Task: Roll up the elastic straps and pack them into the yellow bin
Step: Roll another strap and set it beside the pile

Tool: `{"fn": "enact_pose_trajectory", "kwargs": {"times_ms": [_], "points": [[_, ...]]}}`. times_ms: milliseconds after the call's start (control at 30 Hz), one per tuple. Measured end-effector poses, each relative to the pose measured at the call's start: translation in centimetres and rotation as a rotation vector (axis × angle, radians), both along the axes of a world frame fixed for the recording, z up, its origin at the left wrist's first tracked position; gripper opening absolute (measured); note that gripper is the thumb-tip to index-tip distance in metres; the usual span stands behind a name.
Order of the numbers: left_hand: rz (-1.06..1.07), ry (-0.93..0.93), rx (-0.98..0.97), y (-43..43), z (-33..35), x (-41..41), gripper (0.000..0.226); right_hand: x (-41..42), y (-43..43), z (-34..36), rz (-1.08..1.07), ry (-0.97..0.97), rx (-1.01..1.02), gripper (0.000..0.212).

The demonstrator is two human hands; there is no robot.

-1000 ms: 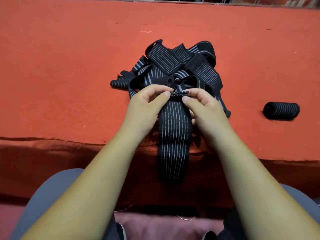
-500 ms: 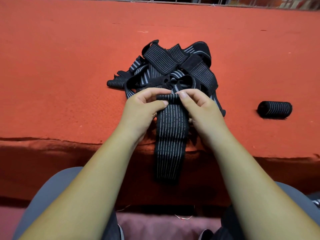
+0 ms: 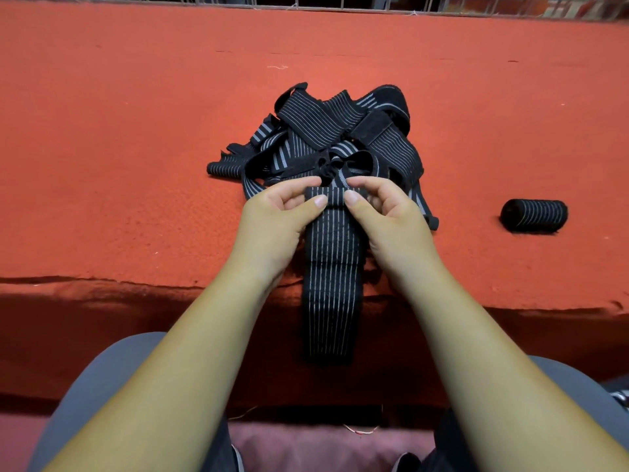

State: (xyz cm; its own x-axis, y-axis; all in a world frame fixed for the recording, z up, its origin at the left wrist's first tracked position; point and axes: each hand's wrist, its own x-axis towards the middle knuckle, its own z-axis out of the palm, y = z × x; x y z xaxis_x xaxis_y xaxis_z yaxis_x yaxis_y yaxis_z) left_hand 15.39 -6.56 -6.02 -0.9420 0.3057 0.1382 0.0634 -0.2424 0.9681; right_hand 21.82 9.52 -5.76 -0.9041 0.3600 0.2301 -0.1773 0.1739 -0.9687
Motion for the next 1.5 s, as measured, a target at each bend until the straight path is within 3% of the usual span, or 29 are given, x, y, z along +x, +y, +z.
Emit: {"fn": "enact_pose_trajectory", "kwargs": {"times_ms": [200, 367, 467, 733, 933, 1100, 1267, 1367, 1500], "points": [[-0.007, 0.014, 0.014, -0.3, 0.3, 0.5, 0.029, 0.0, -0.2, 0.0, -0.043, -0.009, 0.2, 0.015], [0.08, 0.051, -0.049, -0.2, 0.3, 0.8, 0.005, 0.0, 0.0, -0.2, 0.007, 0.046, 0.104, 0.016], [0.086, 0.04, -0.045, -0.1, 0.1, 0.6, 0.003, 0.1, -0.2, -0.3, 0.024, 0.025, 0.062, 0.016], [0.066, -0.024, 0.028, -0.1, 0.4, 0.7, 0.033, -0.1, -0.5, 0.0, -0.031, -0.054, 0.096, 0.029], [0.145, 0.027, -0.09, 0.3, -0.1, 1.3, 0.013, -0.3, -0.4, -0.5, -0.074, 0.01, 0.123, 0.03], [0.16, 0.113, -0.089, 0.3, -0.2, 1.0, 0.021, -0.1, -0.5, -0.2, -0.088, 0.017, 0.141, 0.025], [0.134, 0.147, -0.063, 0.2, -0.5, 0.8, 0.032, 0.2, -0.8, -0.1, -0.071, -0.164, 0.139, 0.048], [0.139, 0.128, -0.089, 0.2, -0.6, 0.8, 0.036, 0.4, -0.9, 0.3, -0.052, -0.161, 0.082, 0.04], [0.198, 0.241, -0.208, 0.2, -0.6, 1.4, 0.032, 0.4, -1.0, 0.1, -0.052, -0.16, 0.072, 0.04]]}}
